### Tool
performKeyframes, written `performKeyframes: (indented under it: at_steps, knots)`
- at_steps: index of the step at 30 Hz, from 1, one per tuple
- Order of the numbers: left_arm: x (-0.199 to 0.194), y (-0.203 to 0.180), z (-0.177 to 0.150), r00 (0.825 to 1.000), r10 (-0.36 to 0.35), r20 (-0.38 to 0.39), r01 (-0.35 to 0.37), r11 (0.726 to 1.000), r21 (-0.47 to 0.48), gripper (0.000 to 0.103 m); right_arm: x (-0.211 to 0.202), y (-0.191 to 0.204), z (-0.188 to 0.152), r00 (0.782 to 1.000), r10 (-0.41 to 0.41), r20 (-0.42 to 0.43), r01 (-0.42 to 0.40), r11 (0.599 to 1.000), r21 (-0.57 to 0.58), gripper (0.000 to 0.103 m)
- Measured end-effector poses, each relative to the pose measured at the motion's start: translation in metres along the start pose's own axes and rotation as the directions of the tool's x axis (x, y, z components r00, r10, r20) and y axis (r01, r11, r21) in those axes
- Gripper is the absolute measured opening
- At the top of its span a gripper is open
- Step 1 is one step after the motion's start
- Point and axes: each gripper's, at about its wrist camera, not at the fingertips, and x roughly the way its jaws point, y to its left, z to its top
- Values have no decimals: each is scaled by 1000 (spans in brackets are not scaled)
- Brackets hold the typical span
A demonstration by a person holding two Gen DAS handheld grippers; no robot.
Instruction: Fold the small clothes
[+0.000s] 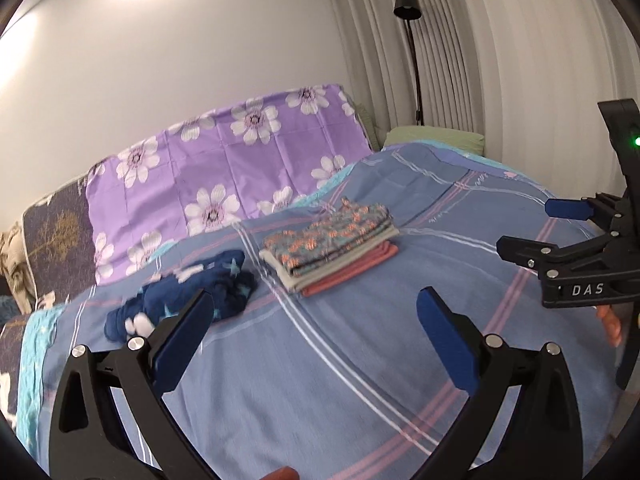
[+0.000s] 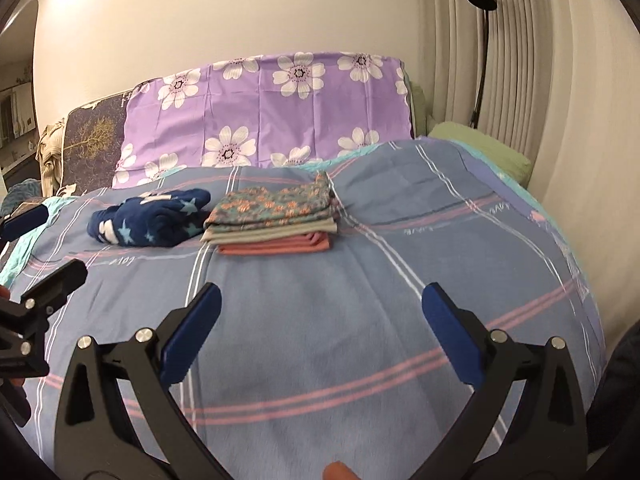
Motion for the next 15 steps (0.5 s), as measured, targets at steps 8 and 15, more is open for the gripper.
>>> performKeyframes:
  at_steps: [8,15]
  knots:
    - [-33,-14,-16,999,-13,-29,12,999,-46,102,-34,10,-17,1000,6,6,-5,1000,-15,101]
    - [-45,-18,-24,999,-24,-37,21,997,-70,102,-47,14,-21,1000,6,11,-6,1000,-16,101]
